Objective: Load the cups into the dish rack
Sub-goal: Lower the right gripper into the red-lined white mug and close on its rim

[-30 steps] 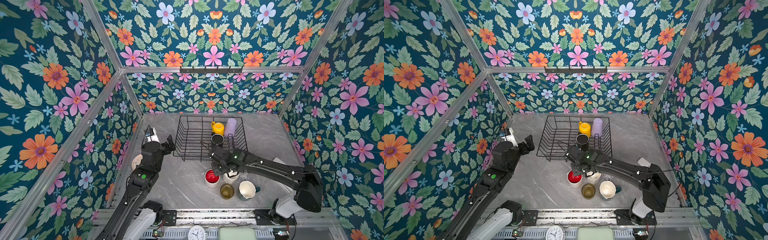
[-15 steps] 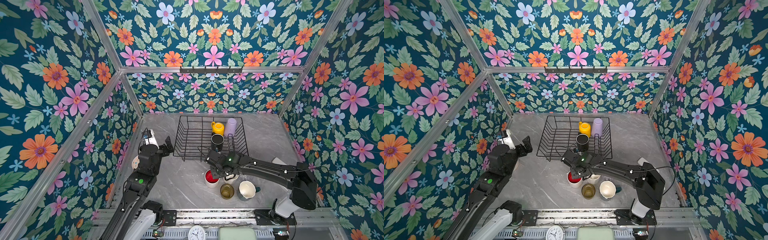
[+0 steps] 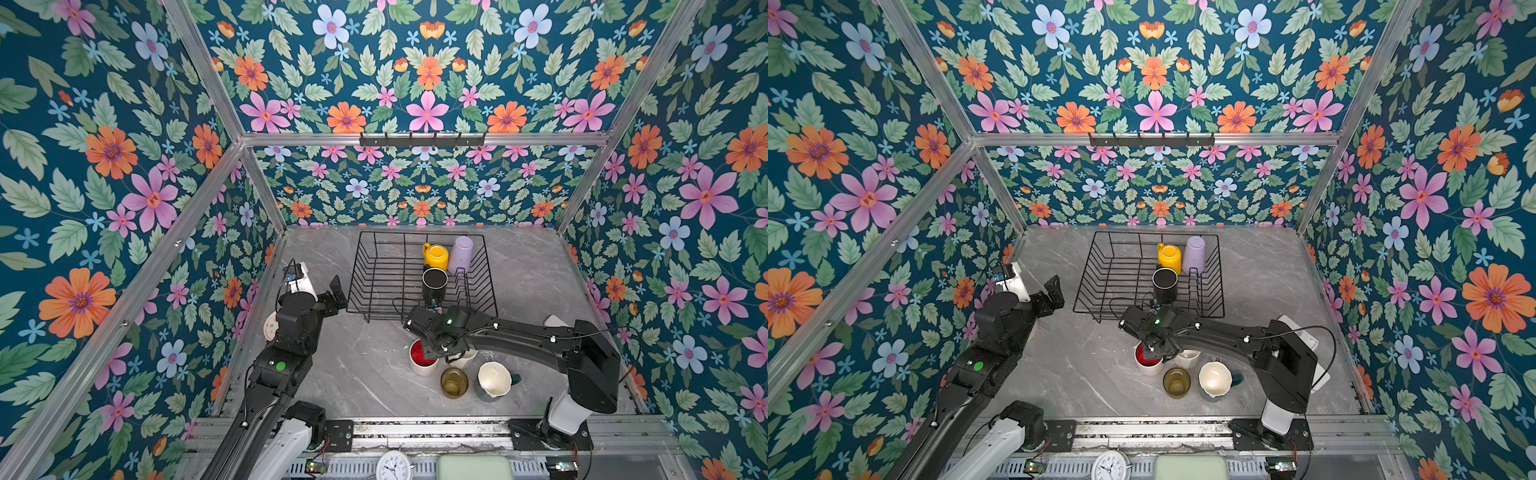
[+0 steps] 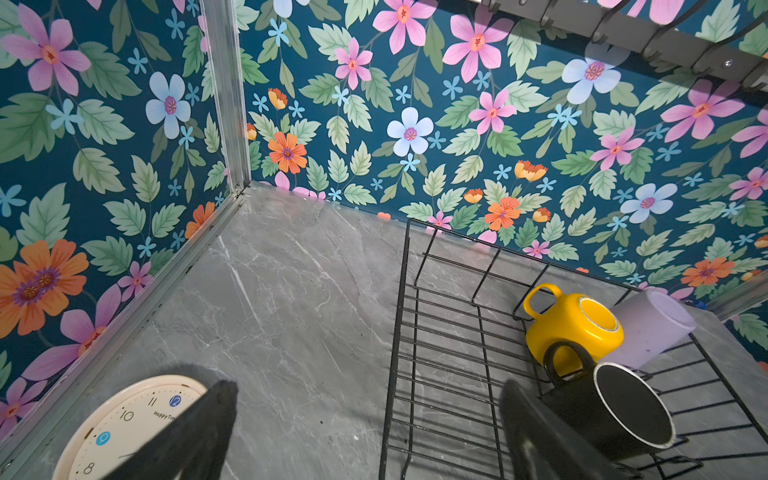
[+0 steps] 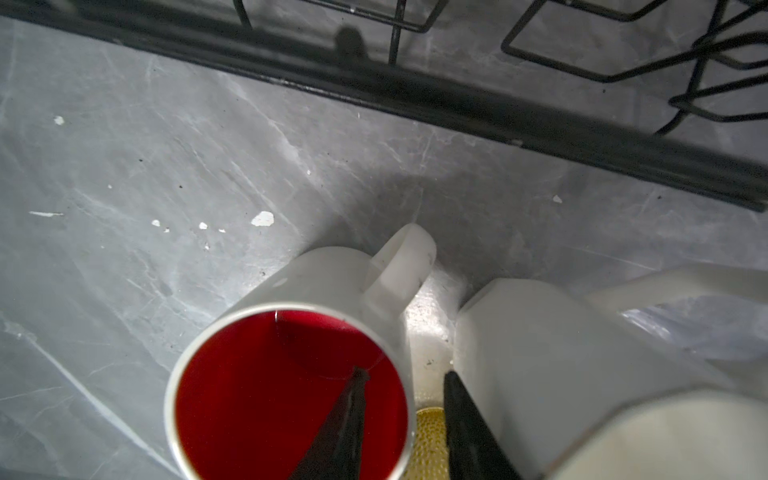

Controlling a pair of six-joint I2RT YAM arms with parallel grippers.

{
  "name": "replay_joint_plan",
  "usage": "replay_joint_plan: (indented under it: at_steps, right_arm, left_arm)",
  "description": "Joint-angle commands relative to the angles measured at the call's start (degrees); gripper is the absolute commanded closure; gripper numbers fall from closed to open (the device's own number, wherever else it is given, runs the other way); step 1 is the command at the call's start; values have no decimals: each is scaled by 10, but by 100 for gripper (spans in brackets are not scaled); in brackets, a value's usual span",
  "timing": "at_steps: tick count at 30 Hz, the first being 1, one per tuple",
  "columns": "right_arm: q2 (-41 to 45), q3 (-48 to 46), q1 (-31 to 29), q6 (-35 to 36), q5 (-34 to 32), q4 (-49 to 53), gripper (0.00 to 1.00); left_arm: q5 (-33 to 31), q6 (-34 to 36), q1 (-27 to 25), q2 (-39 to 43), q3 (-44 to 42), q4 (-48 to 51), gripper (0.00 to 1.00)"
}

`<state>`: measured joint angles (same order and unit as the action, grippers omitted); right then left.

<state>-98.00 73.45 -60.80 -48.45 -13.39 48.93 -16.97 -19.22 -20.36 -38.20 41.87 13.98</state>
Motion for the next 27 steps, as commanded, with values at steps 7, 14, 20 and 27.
replay_joint_plan:
  at_steps: [7,14,20,27]
  right_arm:
    - [-24,8,0,-7,9,-14,69]
    - [-41,17,-2,0,27,-39,75]
    - [-62,30,-5,5,31,-48,81]
    - [-70,43,-11,32,30,-53,99]
  left_arm:
    - [-5,12,0,8,7,3,0]
    - [-11,10,0,18,9,5,0]
    - [-13,8,0,26,11,12,0]
    - [-17,2,0,30,7,14,0]
